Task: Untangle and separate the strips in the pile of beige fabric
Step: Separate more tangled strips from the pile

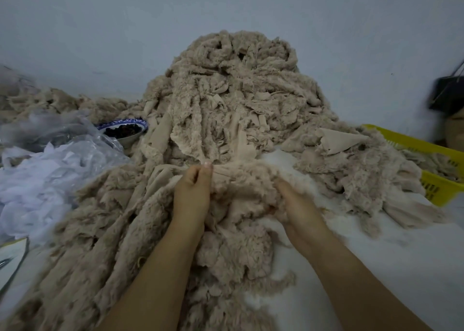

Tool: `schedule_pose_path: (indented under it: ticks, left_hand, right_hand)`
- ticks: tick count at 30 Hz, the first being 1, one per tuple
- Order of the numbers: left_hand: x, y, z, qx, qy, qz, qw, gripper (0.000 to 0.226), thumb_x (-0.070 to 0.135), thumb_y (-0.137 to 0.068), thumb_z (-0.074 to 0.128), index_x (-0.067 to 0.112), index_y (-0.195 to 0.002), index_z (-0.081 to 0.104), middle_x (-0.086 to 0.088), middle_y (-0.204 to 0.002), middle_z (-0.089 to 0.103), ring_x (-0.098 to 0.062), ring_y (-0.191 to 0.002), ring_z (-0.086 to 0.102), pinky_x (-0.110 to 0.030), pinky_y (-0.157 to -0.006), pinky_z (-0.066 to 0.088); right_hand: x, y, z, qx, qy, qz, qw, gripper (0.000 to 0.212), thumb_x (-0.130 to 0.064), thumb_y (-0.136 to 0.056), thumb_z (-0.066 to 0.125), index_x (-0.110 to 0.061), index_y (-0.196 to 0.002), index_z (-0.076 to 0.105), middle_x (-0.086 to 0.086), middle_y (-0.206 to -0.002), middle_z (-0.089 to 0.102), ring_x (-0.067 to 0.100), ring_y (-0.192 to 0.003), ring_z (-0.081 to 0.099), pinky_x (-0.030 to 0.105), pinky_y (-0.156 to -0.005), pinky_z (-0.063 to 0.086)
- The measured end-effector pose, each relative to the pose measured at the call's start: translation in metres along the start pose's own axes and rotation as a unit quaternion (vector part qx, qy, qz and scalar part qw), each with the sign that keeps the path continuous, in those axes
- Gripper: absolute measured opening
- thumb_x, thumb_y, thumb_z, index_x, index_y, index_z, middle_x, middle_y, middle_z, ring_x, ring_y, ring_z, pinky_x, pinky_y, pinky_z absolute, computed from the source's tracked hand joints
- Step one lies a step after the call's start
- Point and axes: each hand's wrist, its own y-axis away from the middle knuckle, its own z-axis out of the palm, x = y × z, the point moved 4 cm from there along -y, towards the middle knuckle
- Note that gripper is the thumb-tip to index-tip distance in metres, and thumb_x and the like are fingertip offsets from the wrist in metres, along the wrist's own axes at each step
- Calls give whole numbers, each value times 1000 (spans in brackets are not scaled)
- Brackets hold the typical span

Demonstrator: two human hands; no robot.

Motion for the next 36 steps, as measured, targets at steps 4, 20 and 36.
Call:
schedule_pose_path:
  ticks: [4,20,36]
  left_hand:
    - [2,0,-3,32,62,-49,996,33,41,-100,53,27,-70,53,7,-67,51,-11,-61,47,-26,-52,47]
    - [22,15,19,-123,-305,307,893,54,66,-80,59,30,-120,65,14,-133,45,-5,-125,30,-19,-103,22]
    - [18,22,21,-274,352,-149,883,22,20,-86,52,11,-71,65,-4,-55,51,-13,-53,52,-26,-57,50]
  right_hand:
    - [-9,0,6,-39,-199,18,979,25,-23,-103,49,-14,-91,68,1,-73,65,9,-52,58,22,-48,49]
    - [-22,9,7,-224,-303,35,926,36,-33,-89,53,-7,-80,77,4,-87,72,2,-39,45,13,-36,39]
    - [0,2,8,-164,364,-168,901,37,-22,-94,64,-57,-107,54,-25,-107,61,-15,-90,57,0,-73,42]
